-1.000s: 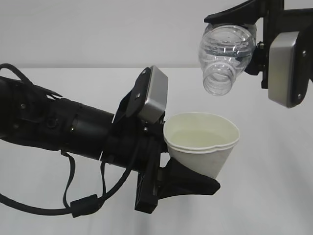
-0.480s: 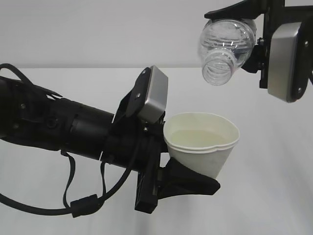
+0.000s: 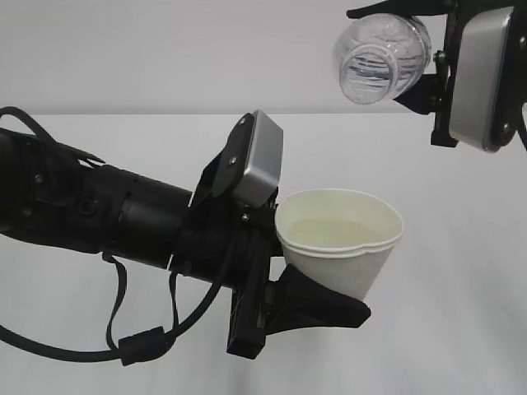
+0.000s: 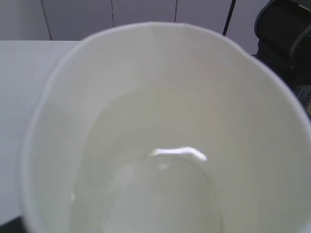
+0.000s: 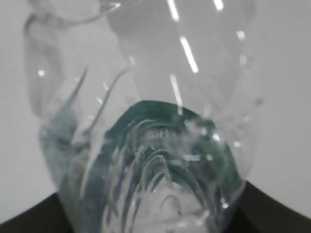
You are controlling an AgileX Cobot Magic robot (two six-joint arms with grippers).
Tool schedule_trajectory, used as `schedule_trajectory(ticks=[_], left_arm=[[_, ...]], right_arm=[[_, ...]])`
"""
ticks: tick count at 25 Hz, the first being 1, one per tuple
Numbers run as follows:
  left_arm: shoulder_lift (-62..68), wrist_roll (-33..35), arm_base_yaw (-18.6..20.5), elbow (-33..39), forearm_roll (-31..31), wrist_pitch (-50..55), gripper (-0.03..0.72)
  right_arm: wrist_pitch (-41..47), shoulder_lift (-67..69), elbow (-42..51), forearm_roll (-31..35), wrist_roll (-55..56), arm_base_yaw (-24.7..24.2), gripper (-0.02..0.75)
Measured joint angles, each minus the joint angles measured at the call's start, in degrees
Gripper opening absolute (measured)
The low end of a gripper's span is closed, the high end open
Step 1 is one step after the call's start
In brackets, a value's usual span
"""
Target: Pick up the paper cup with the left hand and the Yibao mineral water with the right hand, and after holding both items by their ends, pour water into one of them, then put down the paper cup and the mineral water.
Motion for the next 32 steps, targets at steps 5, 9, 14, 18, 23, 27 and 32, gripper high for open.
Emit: schedule_trajectory(ticks=[5, 9, 14, 18, 23, 27, 32], left_arm=[[0.0, 0.0, 0.0, 0.0, 0.0, 0.0, 0.421], [0.0, 0.0, 0.0, 0.0, 0.0, 0.0, 0.421], [0.0, 0.0, 0.0, 0.0, 0.0, 0.0, 0.421], [0.0, 0.0, 0.0, 0.0, 0.0, 0.0, 0.421], [0.0, 0.0, 0.0, 0.0, 0.0, 0.0, 0.421], [0.0, 0.0, 0.0, 0.0, 0.0, 0.0, 0.42], [0.0, 0.0, 0.0, 0.0, 0.0, 0.0, 0.419]], right_arm=[[-0.1, 0.0, 0.0, -0.1, 3.2, 0.0, 0.42], [-0.1, 0.0, 0.0, 0.0, 5.9, 0.0, 0.42], [-0.1, 0.0, 0.0, 0.0, 10.0, 0.0, 0.42], [-0.1, 0.0, 0.0, 0.2, 12.8, 0.0, 0.42], [-0.1, -0.1, 0.0, 0.2, 15.2, 0.0, 0.42], [-0.2, -0.6, 0.0, 0.4, 17.5, 0.0, 0.42], [-0.2, -0.9, 0.0, 0.4, 20.3, 0.0, 0.42]])
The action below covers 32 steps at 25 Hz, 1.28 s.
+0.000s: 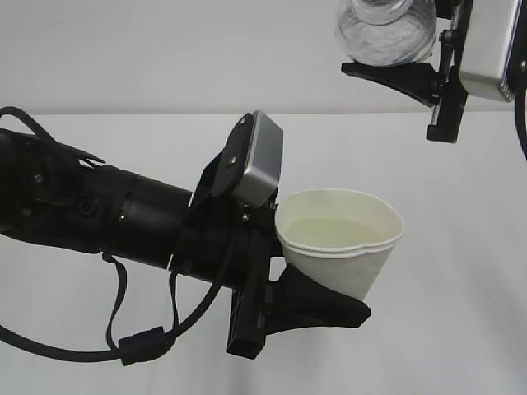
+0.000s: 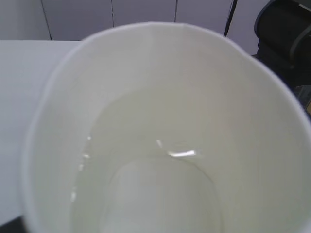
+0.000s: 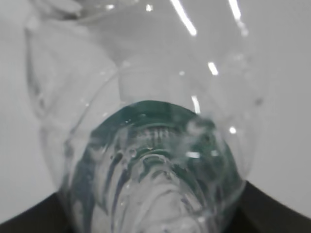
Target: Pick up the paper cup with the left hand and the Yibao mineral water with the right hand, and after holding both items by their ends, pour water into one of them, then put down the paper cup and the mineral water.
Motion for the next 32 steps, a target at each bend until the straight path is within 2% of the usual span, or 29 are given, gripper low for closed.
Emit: schedule_trajectory(ticks=[32], left_arm=[[0.0, 0.0, 0.0, 0.0, 0.0, 0.0, 0.418]], right_arm=[[-0.1, 0.0, -0.1, 0.0, 20.2, 0.0, 0.42]])
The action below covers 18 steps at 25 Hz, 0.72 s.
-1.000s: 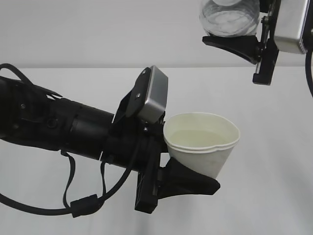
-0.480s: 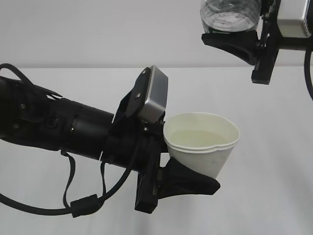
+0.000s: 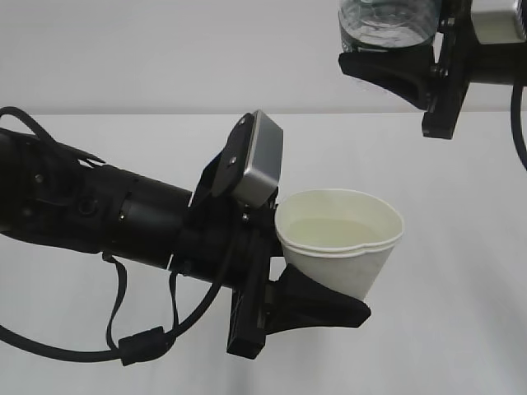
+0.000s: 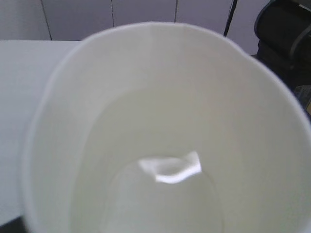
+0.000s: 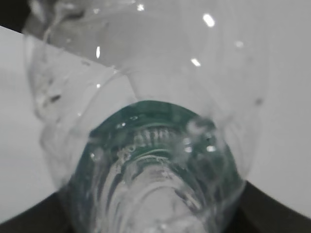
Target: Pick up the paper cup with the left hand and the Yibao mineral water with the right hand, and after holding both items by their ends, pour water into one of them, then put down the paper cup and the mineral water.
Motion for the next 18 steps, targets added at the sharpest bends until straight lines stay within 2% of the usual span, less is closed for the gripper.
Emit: schedule_trajectory(ticks=[18], left_arm=[[0.0, 0.0, 0.0, 0.0, 0.0, 0.0, 0.418]], right_arm=[[0.0, -0.1, 0.0, 0.0, 8.7, 0.0, 0.42]])
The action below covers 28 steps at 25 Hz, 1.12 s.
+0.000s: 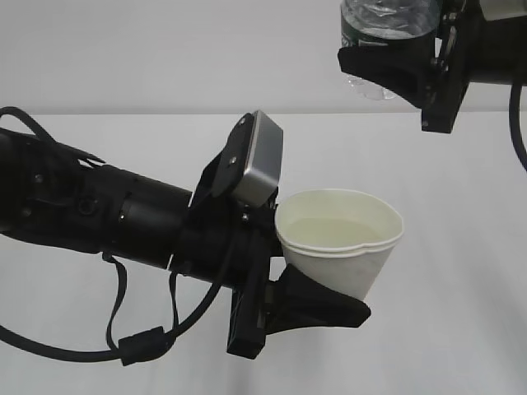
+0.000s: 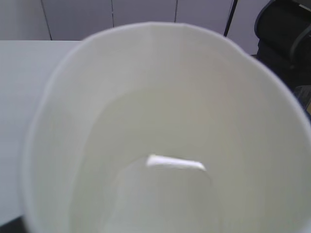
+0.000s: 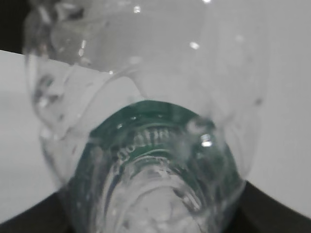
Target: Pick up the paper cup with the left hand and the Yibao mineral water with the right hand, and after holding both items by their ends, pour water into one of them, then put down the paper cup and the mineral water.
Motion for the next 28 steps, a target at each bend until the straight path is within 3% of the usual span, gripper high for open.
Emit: schedule_trajectory(ticks=[28], left_arm=[[0.0, 0.0, 0.0, 0.0, 0.0, 0.0, 0.418]], right_arm=[[0.1, 0.0, 0.0, -0.3, 16.0, 0.0, 0.42]])
